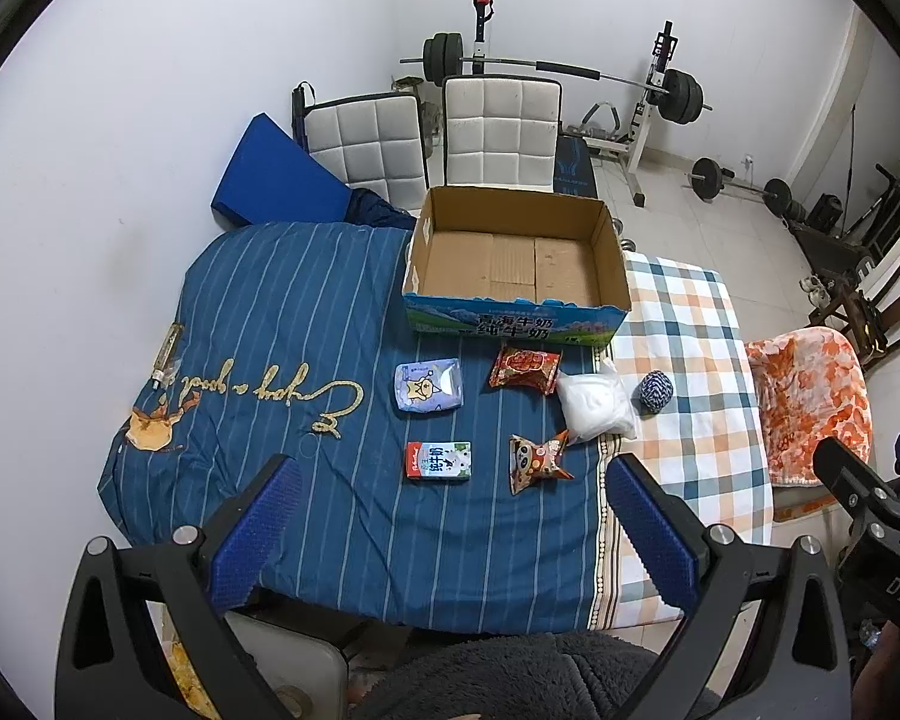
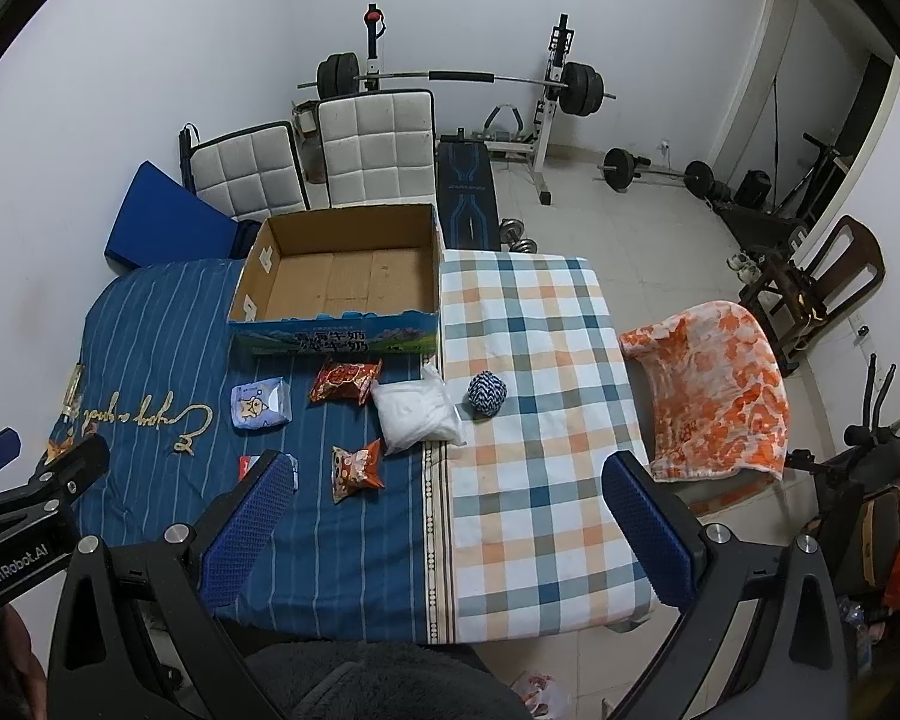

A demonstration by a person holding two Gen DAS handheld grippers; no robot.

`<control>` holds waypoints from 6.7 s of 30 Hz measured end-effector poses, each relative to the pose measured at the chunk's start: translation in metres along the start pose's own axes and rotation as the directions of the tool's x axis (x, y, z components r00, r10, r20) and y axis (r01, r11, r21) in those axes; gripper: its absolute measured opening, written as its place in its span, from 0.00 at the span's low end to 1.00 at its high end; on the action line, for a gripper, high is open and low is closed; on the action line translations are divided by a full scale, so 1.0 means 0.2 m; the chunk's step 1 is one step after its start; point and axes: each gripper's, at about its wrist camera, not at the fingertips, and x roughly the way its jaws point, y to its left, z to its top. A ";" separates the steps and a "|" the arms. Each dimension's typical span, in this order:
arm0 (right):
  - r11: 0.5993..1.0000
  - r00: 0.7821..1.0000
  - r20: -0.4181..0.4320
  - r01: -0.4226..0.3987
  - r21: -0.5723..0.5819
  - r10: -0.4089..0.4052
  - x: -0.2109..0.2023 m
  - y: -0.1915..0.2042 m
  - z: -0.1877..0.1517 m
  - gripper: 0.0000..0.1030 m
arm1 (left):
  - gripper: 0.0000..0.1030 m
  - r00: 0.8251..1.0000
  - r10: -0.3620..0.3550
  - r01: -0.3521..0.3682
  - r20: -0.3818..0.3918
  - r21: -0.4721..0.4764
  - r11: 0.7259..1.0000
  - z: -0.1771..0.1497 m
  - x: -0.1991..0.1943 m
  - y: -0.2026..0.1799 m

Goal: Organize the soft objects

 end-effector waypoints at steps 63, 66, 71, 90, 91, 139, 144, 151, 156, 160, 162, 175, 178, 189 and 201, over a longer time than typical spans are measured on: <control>0.991 0.805 -0.589 -0.016 -0.136 -0.068 2.70 0.54 -0.27 0.70 | 0.34 0.854 -0.090 0.009 -0.512 -0.158 0.987 0.27 2.34 0.38; 0.993 0.809 -0.585 -0.023 -0.117 -0.050 2.68 0.56 -0.31 0.68 | 0.34 0.863 -0.105 0.021 -0.494 -0.172 0.985 0.28 2.25 0.39; 0.995 0.822 -0.570 -0.041 -0.088 -0.017 2.59 0.60 -0.41 0.67 | 0.34 0.887 -0.131 0.061 -0.443 -0.169 0.984 0.27 2.01 0.38; 0.994 0.923 -0.370 -0.111 0.012 0.108 1.77 0.69 -0.29 0.67 | 0.34 0.950 -0.202 0.200 -0.238 -0.031 0.979 0.30 1.40 0.13; 0.994 0.925 -0.362 -0.112 0.018 0.111 1.70 0.66 -0.28 0.67 | 0.34 0.953 -0.201 0.201 -0.228 -0.023 0.979 0.31 1.38 0.13; 0.996 0.845 -0.529 -0.086 0.013 0.080 3.23 0.77 1.11 0.73 | 0.41 0.831 -0.153 0.145 -0.534 -0.058 0.988 1.40 2.94 -0.13; 0.997 0.833 -0.548 -0.081 0.014 0.075 3.28 0.80 1.14 0.81 | 0.54 0.828 -0.135 0.129 -0.544 -0.049 0.990 1.42 2.93 -0.15; 0.996 0.859 -0.511 -0.072 -0.046 0.039 3.21 0.84 1.17 0.99 | 0.77 0.823 -0.143 0.135 -0.550 -0.056 0.989 1.46 2.86 -0.15; 0.995 0.868 -0.494 -0.083 -0.057 0.045 3.09 0.84 1.13 1.00 | 0.97 0.844 -0.141 0.132 -0.517 -0.054 0.990 1.46 2.72 -0.13; 0.992 0.884 -0.464 -0.096 -0.077 0.049 2.93 0.80 1.05 1.00 | 0.99 0.874 -0.124 0.134 -0.470 -0.011 0.991 1.41 2.53 -0.13; 0.992 0.891 -0.450 -0.107 -0.070 0.064 2.85 0.77 1.02 1.00 | 0.99 0.889 -0.126 0.142 -0.441 0.004 0.990 1.38 2.45 -0.13; 0.996 0.957 -0.285 -0.074 -0.042 0.059 2.33 0.64 0.74 1.00 | 0.99 0.966 -0.108 0.115 -0.234 0.016 0.993 1.12 1.88 -0.01; 0.997 0.966 -0.253 -0.068 -0.040 0.055 2.21 0.63 0.72 1.00 | 0.99 0.973 -0.105 0.112 -0.204 0.019 0.994 1.05 1.73 0.00; 0.998 0.992 -0.114 -0.050 -0.032 0.046 1.72 0.55 0.63 1.00 | 0.99 0.991 -0.110 0.111 -0.077 0.001 0.994 0.94 1.33 0.08; 0.997 0.983 -0.173 -0.064 -0.030 0.058 1.63 0.55 0.36 1.00 | 0.99 0.996 -0.076 0.079 -0.043 0.055 0.995 0.72 1.13 0.06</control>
